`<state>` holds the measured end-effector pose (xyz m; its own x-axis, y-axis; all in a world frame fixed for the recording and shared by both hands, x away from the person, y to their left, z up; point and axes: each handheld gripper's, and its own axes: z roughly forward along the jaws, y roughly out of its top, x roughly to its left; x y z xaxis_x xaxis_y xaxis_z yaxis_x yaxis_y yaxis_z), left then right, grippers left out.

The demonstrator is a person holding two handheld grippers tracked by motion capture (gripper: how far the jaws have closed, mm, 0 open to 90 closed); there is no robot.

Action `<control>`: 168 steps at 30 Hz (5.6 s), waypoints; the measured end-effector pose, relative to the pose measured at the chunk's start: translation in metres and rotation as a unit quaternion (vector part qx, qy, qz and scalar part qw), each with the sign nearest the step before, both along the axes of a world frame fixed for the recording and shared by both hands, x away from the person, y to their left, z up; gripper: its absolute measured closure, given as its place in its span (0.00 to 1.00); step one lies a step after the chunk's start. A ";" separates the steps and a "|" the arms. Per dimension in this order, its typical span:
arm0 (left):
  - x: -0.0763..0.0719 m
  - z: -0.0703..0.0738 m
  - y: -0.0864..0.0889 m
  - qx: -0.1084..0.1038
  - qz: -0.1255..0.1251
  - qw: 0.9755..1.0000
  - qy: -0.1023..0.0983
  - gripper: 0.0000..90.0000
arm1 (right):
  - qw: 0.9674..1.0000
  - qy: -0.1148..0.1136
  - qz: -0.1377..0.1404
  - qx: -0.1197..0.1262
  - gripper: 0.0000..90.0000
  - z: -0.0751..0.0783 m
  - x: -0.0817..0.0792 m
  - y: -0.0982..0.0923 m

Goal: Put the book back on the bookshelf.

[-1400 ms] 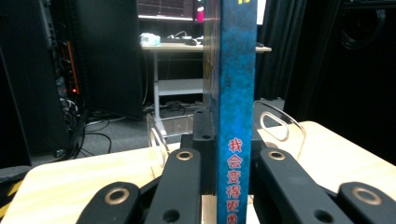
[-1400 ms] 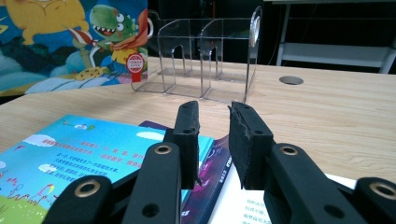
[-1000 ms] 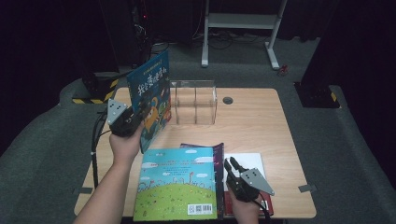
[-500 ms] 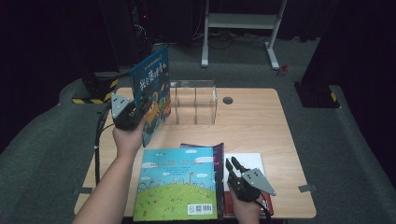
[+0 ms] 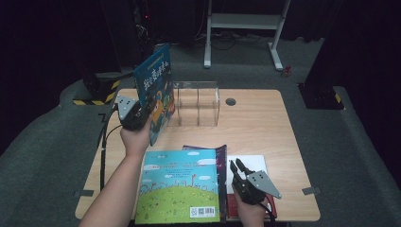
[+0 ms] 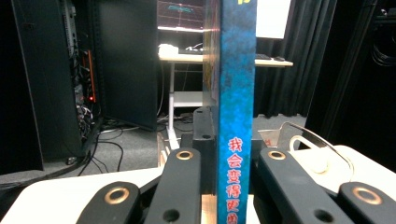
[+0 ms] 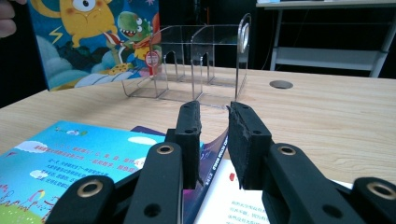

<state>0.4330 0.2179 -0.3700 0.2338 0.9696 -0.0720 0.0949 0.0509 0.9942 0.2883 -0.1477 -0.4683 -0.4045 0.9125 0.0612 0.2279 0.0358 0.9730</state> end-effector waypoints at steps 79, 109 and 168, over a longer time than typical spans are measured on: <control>0.031 -0.055 -0.026 0.012 0.076 0.996 -0.045 0.92 | 1.000 0.004 0.001 0.008 0.84 -0.002 0.000 -0.006; 0.012 -0.065 -0.010 0.035 0.054 0.998 -0.007 0.85 | 1.000 -0.001 0.001 0.004 0.84 -0.001 -0.002 -0.004; -0.017 -0.084 0.004 0.049 -0.006 0.998 0.042 0.53 | 1.000 0.007 0.002 0.001 0.81 -0.002 -0.001 -0.002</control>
